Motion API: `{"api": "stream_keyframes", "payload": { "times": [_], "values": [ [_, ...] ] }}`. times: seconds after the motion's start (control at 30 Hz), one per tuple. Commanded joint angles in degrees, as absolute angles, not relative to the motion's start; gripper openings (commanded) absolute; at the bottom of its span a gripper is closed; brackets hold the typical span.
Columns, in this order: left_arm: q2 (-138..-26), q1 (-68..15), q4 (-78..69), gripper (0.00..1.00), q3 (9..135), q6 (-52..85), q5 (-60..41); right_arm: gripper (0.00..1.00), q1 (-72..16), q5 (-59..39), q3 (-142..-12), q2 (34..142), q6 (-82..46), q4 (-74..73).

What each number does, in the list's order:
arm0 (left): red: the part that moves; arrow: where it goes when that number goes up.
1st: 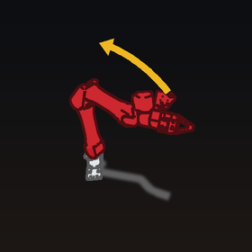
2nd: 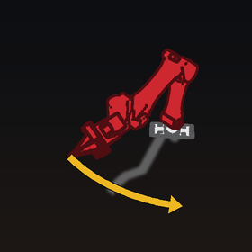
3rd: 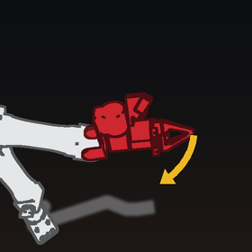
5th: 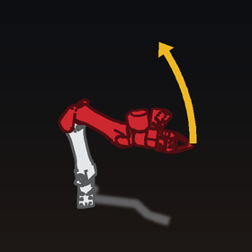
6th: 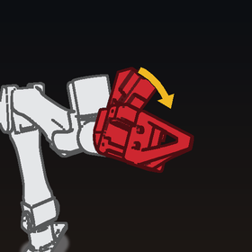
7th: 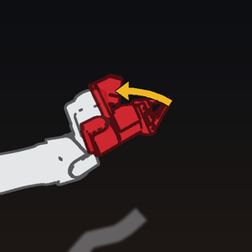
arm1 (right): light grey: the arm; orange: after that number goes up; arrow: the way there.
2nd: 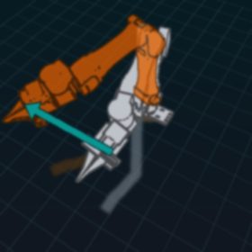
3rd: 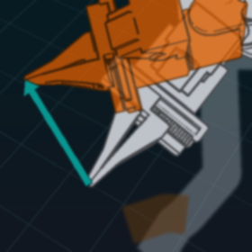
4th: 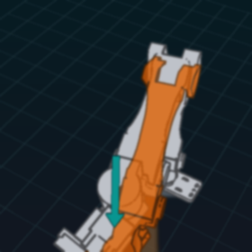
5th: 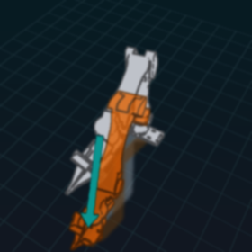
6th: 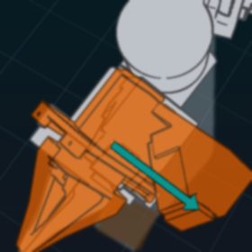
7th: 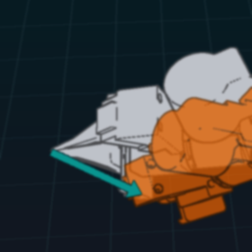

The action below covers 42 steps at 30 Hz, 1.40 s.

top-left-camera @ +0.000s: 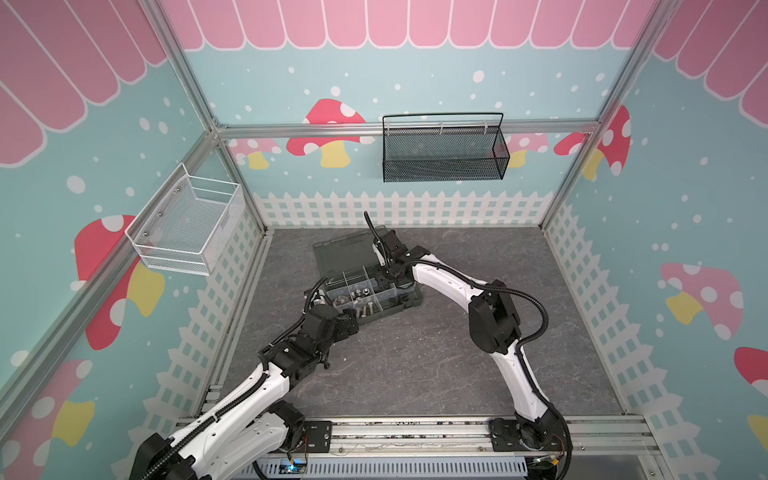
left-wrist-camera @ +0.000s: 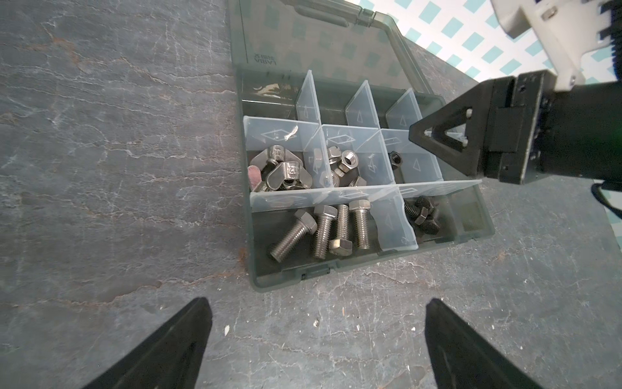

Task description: Sort the screws and nuts into containers

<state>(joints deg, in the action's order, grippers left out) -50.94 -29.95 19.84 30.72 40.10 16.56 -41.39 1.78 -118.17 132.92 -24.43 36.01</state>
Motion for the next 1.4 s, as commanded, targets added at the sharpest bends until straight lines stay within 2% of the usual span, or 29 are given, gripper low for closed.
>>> {"api": "stream_keyframes", "payload": {
  "times": [0.0, 0.17, 0.3, 0.57, 0.6, 0.97, 1.23, 1.37],
  "values": [
    [-49.67, -29.36, 21.65, 1.00, 30.07, 40.16, 18.01, 0.45, -41.92, 2.66, -119.29, 129.67, -23.64, 37.31],
    [-48.05, -28.88, 23.71, 1.00, 30.50, 39.47, 20.68, 0.48, -41.92, 5.65, -115.38, 124.34, -24.29, 37.59],
    [-46.02, -28.31, 25.94, 1.00, 31.17, 38.38, 23.13, 0.55, -41.86, 10.58, -107.42, 117.13, -25.52, 36.05],
    [-40.90, -26.94, 28.66, 1.00, 31.49, 36.02, 28.53, 0.89, -40.56, 21.99, -88.72, 99.98, -31.31, 33.73],
    [-40.39, -26.73, 28.82, 1.00, 31.40, 35.71, 29.41, 0.98, -40.20, 23.05, -86.43, 97.97, -32.02, 33.38],
    [-36.06, -23.96, 24.61, 1.00, 29.61, 30.86, 37.77, 0.98, -31.49, 29.14, -61.66, 78.03, -36.23, 23.36],
    [-36.72, -20.25, 7.04, 1.00, 22.85, 22.44, 41.58, 0.98, -29.97, 45.42, -49.89, 66.94, -35.38, 15.97],
    [-39.02, -18.53, -6.05, 1.00, 18.55, 15.99, 41.40, 0.98, -29.96, 53.90, -39.79, 63.45, -33.47, 4.35]
  ]
}}
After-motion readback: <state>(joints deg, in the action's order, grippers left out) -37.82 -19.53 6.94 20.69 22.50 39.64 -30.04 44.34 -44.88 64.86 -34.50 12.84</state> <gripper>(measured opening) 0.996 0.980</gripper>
